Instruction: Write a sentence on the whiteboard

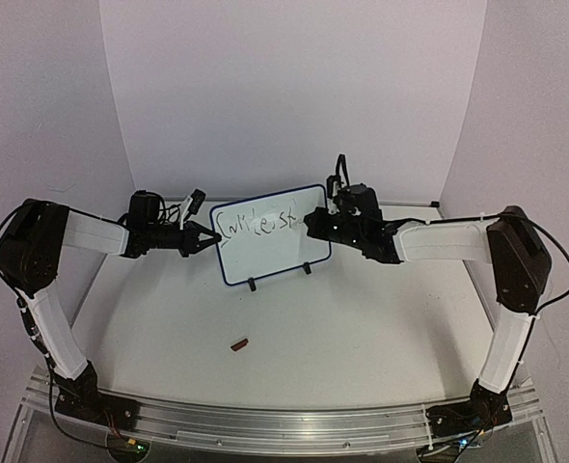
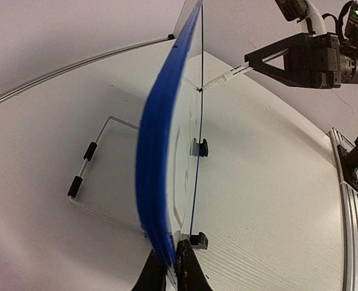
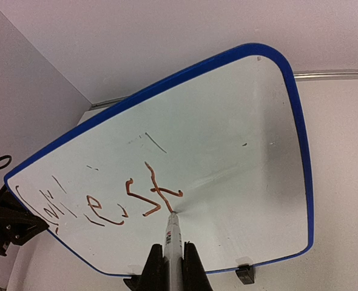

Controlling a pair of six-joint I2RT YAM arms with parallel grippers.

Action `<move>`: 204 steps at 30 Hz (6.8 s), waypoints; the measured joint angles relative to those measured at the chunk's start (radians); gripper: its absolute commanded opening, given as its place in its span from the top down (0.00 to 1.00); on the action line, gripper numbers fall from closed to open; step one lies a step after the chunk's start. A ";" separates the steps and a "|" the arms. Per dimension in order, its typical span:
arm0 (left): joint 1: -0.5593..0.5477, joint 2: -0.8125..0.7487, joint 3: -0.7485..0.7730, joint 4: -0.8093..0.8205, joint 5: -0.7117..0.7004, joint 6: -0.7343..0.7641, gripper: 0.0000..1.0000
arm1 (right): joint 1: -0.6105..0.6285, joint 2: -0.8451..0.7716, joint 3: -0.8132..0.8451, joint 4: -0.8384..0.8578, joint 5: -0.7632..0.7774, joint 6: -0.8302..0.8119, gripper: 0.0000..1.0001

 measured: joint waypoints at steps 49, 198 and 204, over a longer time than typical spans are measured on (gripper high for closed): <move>-0.001 0.000 0.000 0.000 -0.001 0.002 1.00 | -0.034 -0.060 -0.009 -0.003 0.057 -0.050 1.00; -0.003 0.000 0.000 0.000 -0.002 0.005 1.00 | -0.045 -0.066 -0.021 -0.075 0.118 -0.056 1.00; -0.003 0.000 0.000 0.000 -0.002 0.005 1.00 | -0.045 -0.069 -0.023 -0.060 0.084 -0.055 1.00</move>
